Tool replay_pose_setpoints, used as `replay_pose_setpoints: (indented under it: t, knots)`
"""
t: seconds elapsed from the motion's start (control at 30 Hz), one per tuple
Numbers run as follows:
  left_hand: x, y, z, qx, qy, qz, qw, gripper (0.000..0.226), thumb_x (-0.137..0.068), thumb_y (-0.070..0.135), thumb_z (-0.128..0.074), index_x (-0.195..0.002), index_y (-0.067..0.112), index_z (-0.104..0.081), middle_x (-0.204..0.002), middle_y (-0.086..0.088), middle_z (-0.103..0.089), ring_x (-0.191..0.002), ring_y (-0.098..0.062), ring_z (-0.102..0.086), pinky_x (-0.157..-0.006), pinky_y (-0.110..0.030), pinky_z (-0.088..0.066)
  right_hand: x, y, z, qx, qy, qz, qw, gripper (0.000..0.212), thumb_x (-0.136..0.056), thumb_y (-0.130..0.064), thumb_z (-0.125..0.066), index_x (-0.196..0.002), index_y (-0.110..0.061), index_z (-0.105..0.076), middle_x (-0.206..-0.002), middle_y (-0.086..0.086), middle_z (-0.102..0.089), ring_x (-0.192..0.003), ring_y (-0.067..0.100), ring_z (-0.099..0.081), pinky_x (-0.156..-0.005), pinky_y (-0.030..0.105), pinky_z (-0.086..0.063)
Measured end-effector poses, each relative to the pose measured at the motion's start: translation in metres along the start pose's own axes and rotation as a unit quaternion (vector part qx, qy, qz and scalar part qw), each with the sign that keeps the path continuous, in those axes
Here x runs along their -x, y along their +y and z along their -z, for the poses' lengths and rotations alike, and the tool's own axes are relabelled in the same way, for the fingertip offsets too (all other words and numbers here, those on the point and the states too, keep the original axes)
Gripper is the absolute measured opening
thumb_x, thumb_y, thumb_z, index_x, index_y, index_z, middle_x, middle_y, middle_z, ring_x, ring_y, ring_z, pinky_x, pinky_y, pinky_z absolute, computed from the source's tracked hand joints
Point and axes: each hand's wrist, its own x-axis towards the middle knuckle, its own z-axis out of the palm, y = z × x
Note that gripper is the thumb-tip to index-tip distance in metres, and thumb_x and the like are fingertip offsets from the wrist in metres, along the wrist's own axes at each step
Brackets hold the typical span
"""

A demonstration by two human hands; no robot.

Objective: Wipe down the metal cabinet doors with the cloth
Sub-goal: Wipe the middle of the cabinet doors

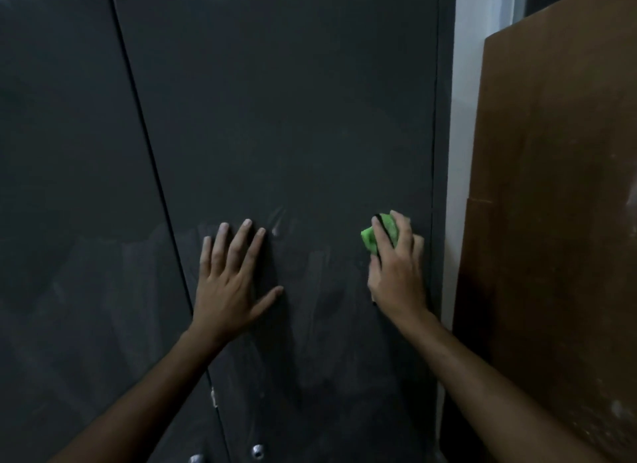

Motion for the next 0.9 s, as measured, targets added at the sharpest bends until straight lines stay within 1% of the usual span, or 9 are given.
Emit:
replay_pose_setpoints:
  t: [0.17,0.23,0.3,0.5,0.6,0.7,0.77,0.87,0.9]
  knots:
    - [0.003,-0.001,-0.002,0.004,-0.001,-0.001,1.000,0.099,-0.093,0.076,-0.044,-0.167,0.015,-0.024,-0.176,-0.010,-0.013,-0.162,-0.039,-0.006,-0.128,-0.063,-0.012,0.009,0.000,-0.009,-0.129,0.109,-0.031,0.985,0.083,-0.082,-0.010,-0.082,-0.152,-0.013,-0.038,-0.157,0.017,-0.031,-0.143,0.030,-0.040,-0.114,0.038,-0.042]
    - [0.002,-0.002,-0.004,0.005,0.001,-0.001,1.000,0.099,-0.093,0.077,-0.044,-0.167,0.014,-0.023,-0.176,-0.010,-0.012,-0.162,-0.039,-0.006,-0.128,-0.063,-0.011,0.020,0.016,-0.010,-0.105,0.097,-0.036,0.989,0.071,-0.084,-0.019,-0.082,-0.145,-0.010,-0.047,-0.153,0.016,-0.034,-0.138,0.029,-0.043,-0.110,0.037,-0.047]
    - [0.002,-0.002,-0.006,0.004,-0.004,0.001,1.000,0.100,-0.092,0.077,-0.043,-0.167,0.015,-0.022,-0.176,-0.010,-0.010,-0.162,-0.038,-0.003,-0.129,-0.061,-0.008,0.024,0.029,-0.008,-0.028,0.082,-0.045,0.995,0.059,-0.087,-0.024,-0.080,-0.141,-0.014,-0.058,-0.150,0.017,-0.038,-0.131,0.033,-0.042,-0.103,0.047,-0.051]
    - [0.005,-0.006,-0.012,0.021,-0.002,-0.007,1.000,0.100,-0.095,0.078,-0.042,-0.168,0.016,-0.016,-0.177,-0.009,-0.005,-0.163,-0.037,0.000,-0.131,-0.056,0.001,0.012,0.004,-0.026,-0.054,0.110,-0.068,0.990,0.060,-0.085,-0.003,-0.072,-0.141,-0.019,-0.060,-0.140,0.016,-0.045,-0.115,0.034,-0.050,-0.093,0.046,-0.054]
    - [0.006,-0.003,-0.010,0.033,-0.001,-0.005,0.999,0.097,-0.096,0.074,-0.046,-0.168,0.014,-0.019,-0.177,-0.010,-0.006,-0.163,-0.037,-0.002,-0.131,-0.058,-0.003,0.035,-0.005,-0.038,0.009,0.040,0.074,0.996,0.061,-0.076,0.002,-0.072,-0.133,-0.021,-0.068,-0.138,0.020,-0.054,-0.114,0.039,-0.053,-0.091,0.051,-0.052]
    - [0.016,-0.011,-0.008,0.050,0.012,-0.016,0.999,0.090,-0.099,0.065,-0.050,-0.166,0.011,-0.024,-0.176,-0.011,-0.012,-0.163,-0.034,-0.010,-0.130,-0.059,-0.012,0.053,0.029,-0.021,0.060,-0.051,0.229,0.970,0.057,-0.064,0.002,-0.082,-0.117,-0.019,-0.075,-0.130,0.020,-0.062,-0.105,0.042,-0.061,-0.085,0.052,-0.052]
    - [0.030,-0.024,-0.007,0.051,0.021,-0.021,0.998,0.084,-0.102,0.058,-0.048,-0.166,0.008,-0.025,-0.176,-0.012,-0.014,-0.162,-0.033,-0.013,-0.130,-0.058,-0.014,0.037,0.048,-0.006,0.051,-0.022,0.183,0.982,0.056,-0.061,0.007,-0.082,-0.113,-0.014,-0.075,-0.130,0.021,-0.060,-0.107,0.043,-0.058,-0.085,0.055,-0.052]
    - [0.047,-0.045,-0.007,0.035,0.015,-0.016,0.999,0.082,-0.103,0.056,-0.046,-0.165,0.007,-0.025,-0.175,-0.013,-0.014,-0.162,-0.034,-0.014,-0.130,-0.057,-0.014,-0.009,0.028,-0.006,-0.005,0.093,-0.006,0.996,0.058,-0.077,0.007,-0.071,-0.131,-0.016,-0.065,-0.143,0.018,-0.047,-0.120,0.038,-0.048,-0.096,0.053,-0.052]
    - [0.050,-0.049,-0.007,0.027,0.012,-0.018,0.999,0.083,-0.103,0.056,-0.046,-0.165,0.007,-0.025,-0.175,-0.014,-0.014,-0.162,-0.035,-0.014,-0.130,-0.058,-0.015,-0.016,0.009,-0.012,-0.014,0.111,-0.017,0.994,0.060,-0.081,0.005,-0.068,-0.136,-0.018,-0.062,-0.145,0.018,-0.044,-0.122,0.038,-0.046,-0.098,0.052,-0.051]
